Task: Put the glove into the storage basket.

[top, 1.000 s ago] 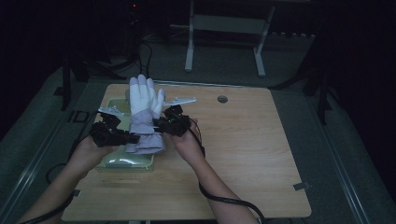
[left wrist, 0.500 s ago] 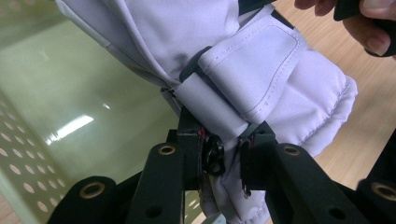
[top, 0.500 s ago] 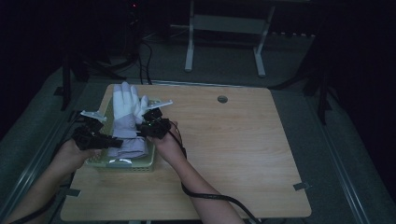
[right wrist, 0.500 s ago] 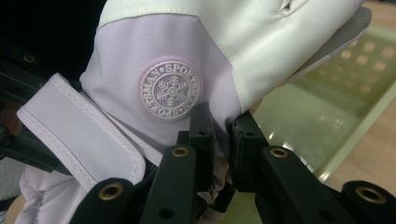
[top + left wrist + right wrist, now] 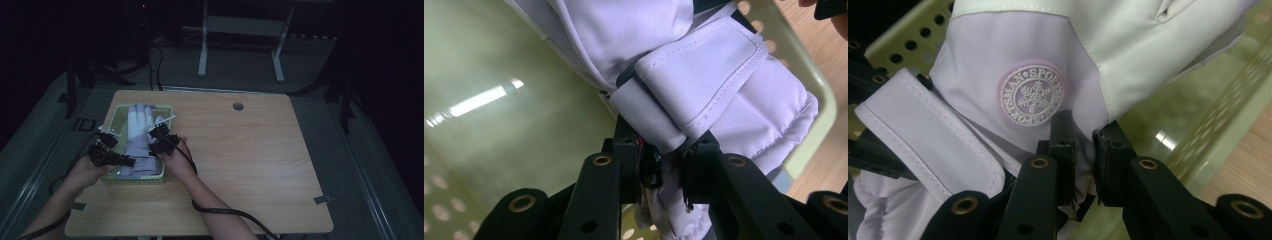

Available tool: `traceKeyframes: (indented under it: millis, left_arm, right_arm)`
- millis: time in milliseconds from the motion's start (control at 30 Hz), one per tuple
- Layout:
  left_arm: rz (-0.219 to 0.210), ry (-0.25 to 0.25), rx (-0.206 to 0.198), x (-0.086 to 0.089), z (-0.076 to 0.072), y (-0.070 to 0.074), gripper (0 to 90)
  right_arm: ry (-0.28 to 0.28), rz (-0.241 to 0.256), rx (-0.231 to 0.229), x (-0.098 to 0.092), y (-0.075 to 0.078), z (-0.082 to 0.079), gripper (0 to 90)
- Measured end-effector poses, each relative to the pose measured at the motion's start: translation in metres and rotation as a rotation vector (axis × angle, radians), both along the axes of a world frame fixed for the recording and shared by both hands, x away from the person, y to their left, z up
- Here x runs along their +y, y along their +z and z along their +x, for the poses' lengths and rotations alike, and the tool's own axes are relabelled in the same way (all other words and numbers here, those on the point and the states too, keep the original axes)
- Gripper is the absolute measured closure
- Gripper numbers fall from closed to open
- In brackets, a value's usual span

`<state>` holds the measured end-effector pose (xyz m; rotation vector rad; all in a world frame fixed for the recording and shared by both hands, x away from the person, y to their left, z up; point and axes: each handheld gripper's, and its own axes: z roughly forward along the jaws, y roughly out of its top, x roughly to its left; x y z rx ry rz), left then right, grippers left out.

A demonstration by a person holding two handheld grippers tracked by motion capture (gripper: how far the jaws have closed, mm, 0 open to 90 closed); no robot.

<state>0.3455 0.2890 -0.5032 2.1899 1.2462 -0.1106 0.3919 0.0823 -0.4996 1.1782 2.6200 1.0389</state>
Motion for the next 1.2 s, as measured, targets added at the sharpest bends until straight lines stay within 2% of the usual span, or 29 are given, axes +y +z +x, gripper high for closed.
traceKeyframes:
  millis: [100, 200, 267, 433, 533, 667, 700, 767, 800, 833, 867, 933, 967, 1000, 1033, 1067, 1167, 1200]
  left_arm:
    - [0.004, 0.013, 0.024, -0.001, 0.001, -0.005, 73.4]
    - [0.014, 0.028, 0.055, -0.003, 0.004, -0.01, 72.4]
    - [0.038, 0.036, 0.07, -0.004, 0.005, -0.012, 71.4]
    - [0.051, 0.052, 0.095, -0.004, 0.007, -0.015, 69.3]
    - [0.079, 0.054, 0.093, -0.005, 0.006, -0.017, 68.0]
    - [0.105, 0.06, 0.087, -0.007, 0.006, -0.017, 63.9]
    - [0.109, 0.063, 0.082, -0.008, 0.006, -0.017, 61.0]
    - [0.122, 0.064, 0.056, -0.009, 0.005, -0.015, 53.8]
    - [0.122, 0.064, 0.056, -0.009, 0.005, -0.015, 48.6]
    - [0.112, 0.088, 0.03, -0.008, 0.004, -0.012, 48.6]
    - [0.106, 0.1, 0.01, -0.007, 0.003, -0.009, 38.8]
    - [0.088, 0.097, -0.021, -0.007, 0.001, -0.005, 26.8]
    - [0.095, 0.096, -0.038, -0.007, 0.0, -0.004, 20.8]
    - [0.117, 0.108, -0.077, -0.008, -0.002, -0.001, 17.3]
    - [0.125, 0.116, -0.098, -0.009, -0.004, 0.0, 13.1]
    - [0.12, 0.127, -0.137, -0.009, -0.006, 0.003, 12.6]
    - [0.094, 0.137, -0.203, -0.01, -0.01, 0.01, 1.2]
    - [0.082, 0.15, -0.235, -0.011, -0.013, 0.014, 1.1]
  right_arm:
    - [-0.003, -0.03, 0.026, 0.002, -0.005, 0.002, 79.5]
    - [0.006, -0.066, 0.034, 0.004, -0.008, 0.003, 77.2]
    - [0.012, -0.076, 0.04, 0.005, -0.01, 0.003, 73.9]
    - [0.032, -0.089, 0.015, 0.006, -0.009, 0.001, 60.0]
    - [0.032, -0.101, -0.003, 0.007, -0.01, -0.001, 56.9]
    - [0.025, -0.126, -0.051, 0.007, -0.007, -0.004, 43.5]
    - [0.031, -0.105, -0.051, 0.006, -0.006, -0.004, 40.5]
    - [0.045, -0.06, -0.022, 0.003, -0.004, -0.002, 34.2]
    - [0.045, -0.06, -0.022, 0.003, -0.004, -0.002, 34.2]
    - [0.049, -0.05, -0.033, 0.001, -0.003, -0.002, 33.0]
    - [0.055, -0.02, -0.033, -0.001, -0.001, -0.002, 28.2]
    - [0.057, -0.002, -0.041, -0.003, 0.002, -0.002, 27.7]
    - [0.061, 0.014, -0.046, -0.005, 0.003, -0.002, 26.3]
    - [0.062, 0.023, -0.049, -0.006, 0.005, -0.003, 25.5]
    - [0.062, 0.032, -0.052, -0.009, 0.007, -0.002, 24.8]
    - [0.063, 0.042, -0.048, -0.01, 0.008, -0.002, 22.9]
    - [0.08, 0.051, -0.05, -0.015, 0.014, -0.001, 18.8]
    - [0.089, 0.057, -0.055, -0.017, 0.016, -0.001, 18.3]
